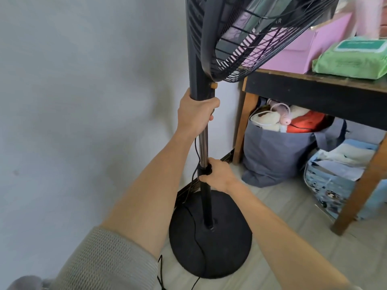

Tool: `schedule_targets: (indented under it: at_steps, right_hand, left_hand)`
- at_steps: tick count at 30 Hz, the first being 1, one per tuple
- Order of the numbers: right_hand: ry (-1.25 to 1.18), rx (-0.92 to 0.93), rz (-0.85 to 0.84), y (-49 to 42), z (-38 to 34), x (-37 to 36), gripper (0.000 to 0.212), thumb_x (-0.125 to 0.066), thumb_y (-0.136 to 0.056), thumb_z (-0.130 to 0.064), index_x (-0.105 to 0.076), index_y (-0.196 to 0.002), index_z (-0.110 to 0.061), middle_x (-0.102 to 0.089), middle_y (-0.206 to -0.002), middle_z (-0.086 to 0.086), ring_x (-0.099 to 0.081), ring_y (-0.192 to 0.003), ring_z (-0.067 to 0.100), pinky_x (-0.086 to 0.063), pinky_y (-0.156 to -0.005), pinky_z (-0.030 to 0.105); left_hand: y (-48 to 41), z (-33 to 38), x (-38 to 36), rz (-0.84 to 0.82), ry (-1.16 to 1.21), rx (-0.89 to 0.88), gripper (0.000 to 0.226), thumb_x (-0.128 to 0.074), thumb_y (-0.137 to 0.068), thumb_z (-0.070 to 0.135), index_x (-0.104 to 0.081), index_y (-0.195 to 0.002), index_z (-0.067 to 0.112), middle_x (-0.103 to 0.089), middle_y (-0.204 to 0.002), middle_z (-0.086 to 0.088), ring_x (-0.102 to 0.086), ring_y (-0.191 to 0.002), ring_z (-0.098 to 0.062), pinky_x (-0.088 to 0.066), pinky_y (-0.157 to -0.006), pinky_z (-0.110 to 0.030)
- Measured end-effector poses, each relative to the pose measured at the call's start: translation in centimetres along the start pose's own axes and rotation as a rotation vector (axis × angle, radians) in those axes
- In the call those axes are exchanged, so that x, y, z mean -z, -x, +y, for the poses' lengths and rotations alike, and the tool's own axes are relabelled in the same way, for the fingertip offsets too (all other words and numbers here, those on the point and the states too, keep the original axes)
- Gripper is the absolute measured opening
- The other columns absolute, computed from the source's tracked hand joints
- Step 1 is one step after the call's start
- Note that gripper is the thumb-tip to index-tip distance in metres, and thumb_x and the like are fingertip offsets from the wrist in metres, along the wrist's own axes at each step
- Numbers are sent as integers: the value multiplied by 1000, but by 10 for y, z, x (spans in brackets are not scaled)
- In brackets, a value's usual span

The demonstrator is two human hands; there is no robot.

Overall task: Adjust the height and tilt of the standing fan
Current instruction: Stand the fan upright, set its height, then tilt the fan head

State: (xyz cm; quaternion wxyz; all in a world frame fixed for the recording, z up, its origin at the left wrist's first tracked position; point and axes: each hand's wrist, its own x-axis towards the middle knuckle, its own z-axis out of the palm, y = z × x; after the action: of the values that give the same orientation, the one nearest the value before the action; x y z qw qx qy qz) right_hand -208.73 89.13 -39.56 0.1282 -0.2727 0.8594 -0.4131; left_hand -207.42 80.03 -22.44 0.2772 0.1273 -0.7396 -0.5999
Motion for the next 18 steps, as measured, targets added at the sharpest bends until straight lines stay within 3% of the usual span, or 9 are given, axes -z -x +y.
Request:
schedule_targets:
  at_steps: [4, 7, 9, 10, 13, 16, 18]
  right_hand:
    - [88, -81, 92, 3, 1, 4, 46, -80, -70, -49, -56, -99, -24, -65, -89, -5, -62, -81, 17, -39, -53, 23]
    - [-93, -70, 9, 1, 2, 10, 45, -81, -73, -36, -58, -110, -26, -65, -102, -11, -65, -97, 16, -40, -57, 12]
    - [-65, -40, -16, 2, 1, 11, 36, -80, -76, -37, -61, -107, -30, -67, -102, -10, -67, -97, 16, -39, -56, 9]
    - [4, -41, 11, 2, -1, 11, 33, -79, -75, -45, -61, -98, -31, -68, -94, -8, -67, -88, 16, -38, -53, 13]
    - [199, -118, 156, 3, -3, 5, 53, -76, -64, -65, -51, -89, -25, -62, -80, -5, -59, -72, 16, -36, -47, 27]
    - [-5, -62, 5, 1, 4, 8, 66, -82, -71, -46, -53, -126, -23, -63, -116, -7, -63, -100, 19, -51, -73, 27]
    - [-75, -6, -76, 1, 7, 11, 61, -79, -81, -32, -54, -136, -24, -63, -127, -5, -62, -110, 20, -48, -78, 20]
  left_hand:
    - [-1, -2, -3, 10, -13, 23, 27, -72, -65, 16, -63, -91, 14, -60, -66, 3, -54, -50, -13, -54, -57, -33]
    - [0, -2, -4, 6, -18, 21, 29, -72, -64, 17, -61, -91, 14, -60, -68, 0, -54, -51, -14, -53, -57, -32]
    - [-1, -3, -4, 4, -13, 23, 29, -72, -65, 17, -61, -91, 14, -60, -69, 0, -54, -52, -15, -53, -58, -32]
    - [-2, -3, -3, 5, -13, 25, 28, -72, -65, 16, -62, -91, 14, -60, -69, 0, -54, -53, -16, -53, -58, -34]
    - [-4, -4, -2, 7, -20, 29, 28, -72, -66, 16, -63, -93, 14, -61, -69, 1, -56, -54, -16, -56, -62, -37]
    - [-4, -3, -1, 13, -22, 26, 26, -72, -67, 16, -64, -93, 14, -60, -66, 2, -56, -53, -17, -56, -62, -36]
    - [-4, -3, -1, 18, -14, 20, 25, -72, -68, 15, -64, -91, 15, -59, -66, 2, -56, -54, -17, -54, -61, -35]
